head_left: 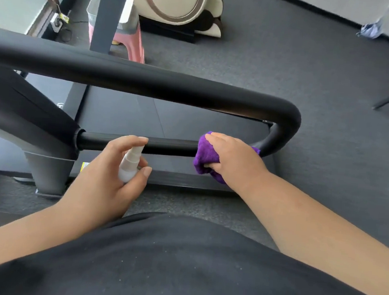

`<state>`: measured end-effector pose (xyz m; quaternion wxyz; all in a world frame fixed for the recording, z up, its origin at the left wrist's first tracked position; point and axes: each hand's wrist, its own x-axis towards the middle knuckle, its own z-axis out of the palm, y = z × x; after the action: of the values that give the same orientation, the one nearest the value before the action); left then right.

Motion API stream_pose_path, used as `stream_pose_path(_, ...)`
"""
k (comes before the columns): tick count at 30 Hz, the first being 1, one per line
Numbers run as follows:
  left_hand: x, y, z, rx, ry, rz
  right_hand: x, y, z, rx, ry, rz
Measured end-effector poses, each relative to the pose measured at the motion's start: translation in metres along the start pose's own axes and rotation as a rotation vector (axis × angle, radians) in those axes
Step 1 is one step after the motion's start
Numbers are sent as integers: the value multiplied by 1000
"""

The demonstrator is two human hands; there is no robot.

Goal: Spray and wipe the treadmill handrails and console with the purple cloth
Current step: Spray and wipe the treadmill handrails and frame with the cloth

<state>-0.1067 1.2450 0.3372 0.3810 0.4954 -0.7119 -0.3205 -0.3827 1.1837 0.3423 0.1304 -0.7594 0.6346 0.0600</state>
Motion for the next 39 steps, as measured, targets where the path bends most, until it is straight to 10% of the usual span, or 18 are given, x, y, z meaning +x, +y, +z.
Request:
stream_pose_path(15,-1,19,22,-25,10,-28,-38,-4,-54,-600,248,-78)
stream_pose_path(31,-19,29,27,-20,33,-11,-39,6,-22,123,292,58)
stream_pose_path(35,-22,27,29,23,39,-12,-41,8,-33,-149,505,-37)
stream_pose_path(39,-22,31,26,25,32,-15,-46,22,-7,-245,266,-7)
